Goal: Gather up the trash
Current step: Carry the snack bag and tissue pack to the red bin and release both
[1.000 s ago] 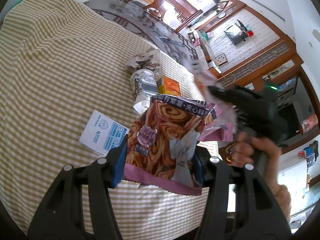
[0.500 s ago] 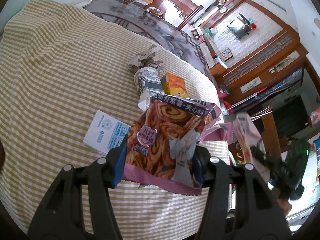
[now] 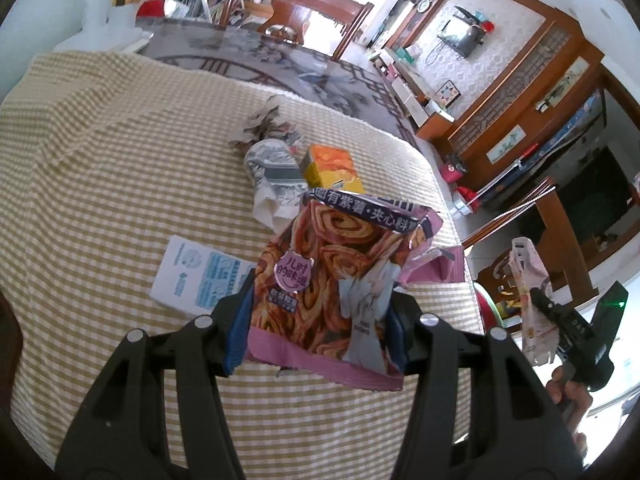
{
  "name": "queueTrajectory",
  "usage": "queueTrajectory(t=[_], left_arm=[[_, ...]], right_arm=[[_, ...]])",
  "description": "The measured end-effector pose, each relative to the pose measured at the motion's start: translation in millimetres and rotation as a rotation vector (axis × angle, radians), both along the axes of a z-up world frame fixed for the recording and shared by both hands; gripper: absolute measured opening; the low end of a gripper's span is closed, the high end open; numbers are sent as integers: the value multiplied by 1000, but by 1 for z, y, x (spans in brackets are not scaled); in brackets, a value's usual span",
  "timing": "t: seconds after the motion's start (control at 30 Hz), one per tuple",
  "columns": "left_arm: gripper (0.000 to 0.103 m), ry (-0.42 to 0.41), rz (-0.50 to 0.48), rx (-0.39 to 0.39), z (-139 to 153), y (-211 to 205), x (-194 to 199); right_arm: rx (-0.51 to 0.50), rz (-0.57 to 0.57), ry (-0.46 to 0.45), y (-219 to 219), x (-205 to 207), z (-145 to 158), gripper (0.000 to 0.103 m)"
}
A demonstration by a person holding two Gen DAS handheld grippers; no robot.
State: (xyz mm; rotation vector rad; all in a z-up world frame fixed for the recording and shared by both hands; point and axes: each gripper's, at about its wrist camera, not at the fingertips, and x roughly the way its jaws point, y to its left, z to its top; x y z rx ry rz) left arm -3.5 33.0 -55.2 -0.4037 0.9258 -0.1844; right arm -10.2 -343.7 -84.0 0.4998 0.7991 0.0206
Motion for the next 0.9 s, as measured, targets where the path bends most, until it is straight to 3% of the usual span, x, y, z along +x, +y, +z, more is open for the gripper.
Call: queueTrajectory(t=[0.17, 0.47, 0.67, 0.9], left_arm=[[52, -46, -23, 17, 0, -28, -6], [52, -127, -116, -115, 11, -108, 0], [52, -101, -237, -116, 7, -180, 15], [53, 9, -366, -108, -20, -253, 40]], right_arm=[[0, -90, -2, -32, -8, -3, 36], [134, -268, -4, -93, -27, -15, 36], [210, -411, -44, -128, -44, -15, 36], [285, -516, -43, -153, -58, -24, 37]])
